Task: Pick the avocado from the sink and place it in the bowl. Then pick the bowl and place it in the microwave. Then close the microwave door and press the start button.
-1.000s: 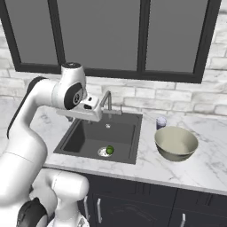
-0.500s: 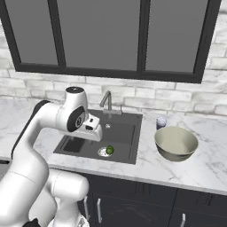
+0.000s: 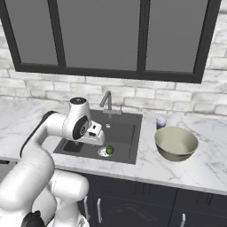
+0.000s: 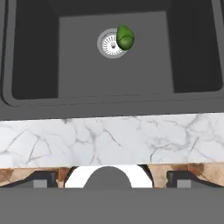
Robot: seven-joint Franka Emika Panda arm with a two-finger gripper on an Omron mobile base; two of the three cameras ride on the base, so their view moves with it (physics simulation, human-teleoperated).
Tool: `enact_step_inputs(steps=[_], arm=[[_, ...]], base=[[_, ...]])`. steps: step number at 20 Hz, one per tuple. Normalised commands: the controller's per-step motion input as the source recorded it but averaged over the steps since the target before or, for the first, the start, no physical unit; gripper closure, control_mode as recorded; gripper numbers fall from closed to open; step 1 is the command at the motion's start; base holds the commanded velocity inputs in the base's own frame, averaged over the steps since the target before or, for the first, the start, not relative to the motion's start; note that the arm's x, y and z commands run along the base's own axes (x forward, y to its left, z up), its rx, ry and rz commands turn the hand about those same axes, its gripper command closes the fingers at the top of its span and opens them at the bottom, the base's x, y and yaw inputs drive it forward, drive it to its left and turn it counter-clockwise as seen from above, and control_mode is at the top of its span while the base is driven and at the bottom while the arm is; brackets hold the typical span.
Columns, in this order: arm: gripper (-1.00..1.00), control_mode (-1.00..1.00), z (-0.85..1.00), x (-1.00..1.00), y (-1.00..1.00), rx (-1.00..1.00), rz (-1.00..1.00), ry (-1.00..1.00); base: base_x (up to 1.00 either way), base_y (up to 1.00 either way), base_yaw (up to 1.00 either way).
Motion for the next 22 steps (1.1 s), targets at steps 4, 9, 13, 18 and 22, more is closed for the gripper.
enact_step_inputs(steps=[4, 9, 13, 18, 22], arm=[[-1.0, -1.0, -0.72, 0.97, -0.16, 0.0, 0.04, 0.09], [-1.0, -1.0, -0.62, 0.9, -0.26, 0.0, 0.04, 0.12], [-1.0, -1.0, -0.48, 0.76, -0.27, 0.0, 0.03, 0.13], [-1.0, -1.0, -0.44, 0.88, -0.1, 0.0, 0.0, 0.12], [-1.0, -1.0, -0.58, 0.93, 0.0, 0.0, 0.0, 0.18]], base=[[0.0, 0.0, 0.0], [0.0, 0.0, 0.0], [0.0, 0.0, 0.0], [0.0, 0.0, 0.0], [0.0, 0.0, 0.0]])
